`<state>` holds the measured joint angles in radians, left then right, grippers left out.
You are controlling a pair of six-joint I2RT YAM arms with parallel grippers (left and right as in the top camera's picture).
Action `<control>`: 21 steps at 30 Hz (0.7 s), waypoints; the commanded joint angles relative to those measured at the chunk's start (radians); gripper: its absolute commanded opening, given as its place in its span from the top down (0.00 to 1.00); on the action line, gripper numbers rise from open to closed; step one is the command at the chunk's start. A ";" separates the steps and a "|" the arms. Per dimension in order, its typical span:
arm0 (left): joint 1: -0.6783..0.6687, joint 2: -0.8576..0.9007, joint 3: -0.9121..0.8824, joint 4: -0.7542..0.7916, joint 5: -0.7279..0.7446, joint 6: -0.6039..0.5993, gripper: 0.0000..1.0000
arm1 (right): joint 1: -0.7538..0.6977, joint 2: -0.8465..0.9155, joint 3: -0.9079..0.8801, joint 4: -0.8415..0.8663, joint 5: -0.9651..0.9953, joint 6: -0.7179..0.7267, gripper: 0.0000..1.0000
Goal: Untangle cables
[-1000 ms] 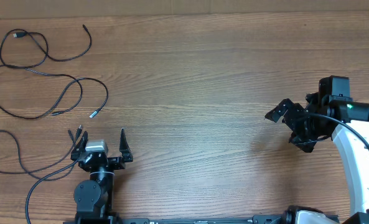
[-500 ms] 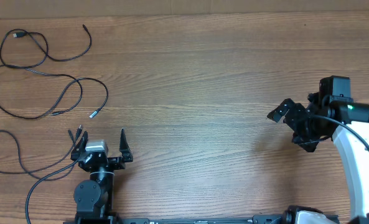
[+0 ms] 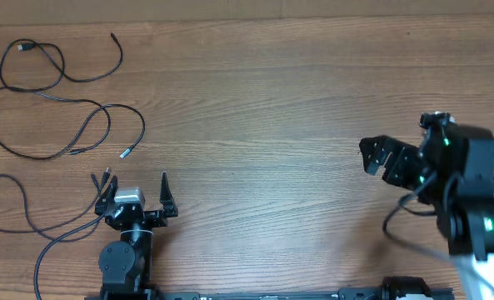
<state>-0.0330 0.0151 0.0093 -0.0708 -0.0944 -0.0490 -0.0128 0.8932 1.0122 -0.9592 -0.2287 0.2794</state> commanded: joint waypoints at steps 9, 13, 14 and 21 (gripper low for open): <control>-0.005 -0.011 -0.004 0.001 -0.002 0.019 0.01 | 0.011 -0.361 -0.298 0.210 0.002 -0.205 0.00; -0.005 -0.011 -0.004 0.001 -0.002 0.019 0.00 | 0.012 -0.429 -0.395 0.267 0.003 -0.210 0.00; -0.005 -0.011 -0.004 0.001 -0.002 0.019 0.01 | 0.012 -0.449 -0.422 0.294 0.003 -0.210 0.00; -0.005 -0.011 -0.004 0.001 -0.002 0.019 0.00 | 0.012 -0.632 -0.584 0.407 0.001 -0.287 0.00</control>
<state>-0.0330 0.0151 0.0090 -0.0708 -0.0944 -0.0490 -0.0048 0.3290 0.4763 -0.5678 -0.2287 0.0498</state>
